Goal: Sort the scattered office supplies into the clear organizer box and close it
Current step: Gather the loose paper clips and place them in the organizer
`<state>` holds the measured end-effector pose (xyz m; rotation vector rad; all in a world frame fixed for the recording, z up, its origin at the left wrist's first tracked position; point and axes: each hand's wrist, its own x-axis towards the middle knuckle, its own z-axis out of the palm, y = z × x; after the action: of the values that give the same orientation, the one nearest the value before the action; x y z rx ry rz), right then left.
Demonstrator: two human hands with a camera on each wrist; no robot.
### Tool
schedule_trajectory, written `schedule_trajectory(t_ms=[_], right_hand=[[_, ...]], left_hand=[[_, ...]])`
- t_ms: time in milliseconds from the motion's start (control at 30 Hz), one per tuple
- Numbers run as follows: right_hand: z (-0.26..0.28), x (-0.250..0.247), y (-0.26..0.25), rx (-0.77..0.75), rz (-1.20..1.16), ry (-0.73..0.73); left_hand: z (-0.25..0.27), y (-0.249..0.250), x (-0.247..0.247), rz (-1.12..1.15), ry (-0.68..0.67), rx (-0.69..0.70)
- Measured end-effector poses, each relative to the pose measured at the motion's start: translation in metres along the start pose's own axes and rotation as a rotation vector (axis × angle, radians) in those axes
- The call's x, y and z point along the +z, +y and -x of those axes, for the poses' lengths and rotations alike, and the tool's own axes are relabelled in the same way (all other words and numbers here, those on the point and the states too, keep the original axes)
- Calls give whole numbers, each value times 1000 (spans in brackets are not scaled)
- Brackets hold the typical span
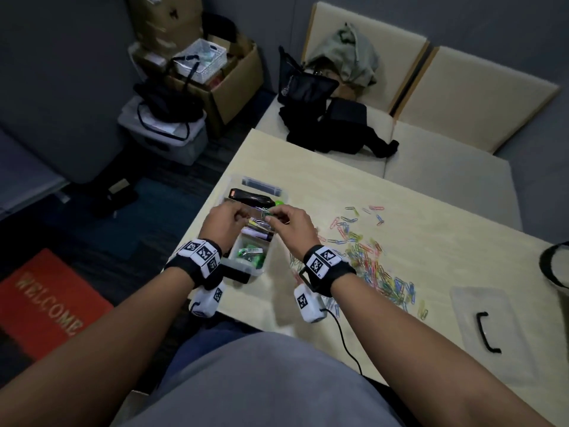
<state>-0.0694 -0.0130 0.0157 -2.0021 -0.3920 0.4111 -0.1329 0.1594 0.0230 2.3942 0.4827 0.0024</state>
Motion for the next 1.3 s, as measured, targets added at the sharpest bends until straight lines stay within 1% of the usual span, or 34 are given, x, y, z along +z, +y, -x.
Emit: schedule_trajectory(t_ms=[133, 267, 367, 533, 633, 733, 800, 933, 1033, 1200, 1300], right_hand=[[-7, 27, -11, -10, 28, -62], [-11, 48, -15, 13, 4, -99], [-13, 59, -15, 36, 10, -102], [-16, 68, -18, 39, 59, -109], [-17, 71, -19, 44, 77, -109], [-18, 71, -19, 54, 82, -112], [-17, 72, -20, 45, 112, -121], [-14, 75, -24, -9, 247, -175], [-12, 82, -27, -80, 369, -219], [-16, 95, -32, -176, 644, -315], [-16, 98, -33, -259, 807, -338]], left_hand=[[8, -36, -20, -161, -25, -58], [8, -55, -21, -385, -64, -5], [5, -58, -16, -468, -90, 34], [-2, -58, -19, -382, -98, 44], [-8, -60, -22, -305, -69, 21], [-12, -62, -25, -261, 1, -1], [-14, -63, -25, -242, 21, -9], [-17, -64, -25, -225, -4, -30], [-18, -64, -26, -198, -13, -42], [-19, -62, -27, -216, -23, -52], [-18, -60, -26, -232, -24, -61]])
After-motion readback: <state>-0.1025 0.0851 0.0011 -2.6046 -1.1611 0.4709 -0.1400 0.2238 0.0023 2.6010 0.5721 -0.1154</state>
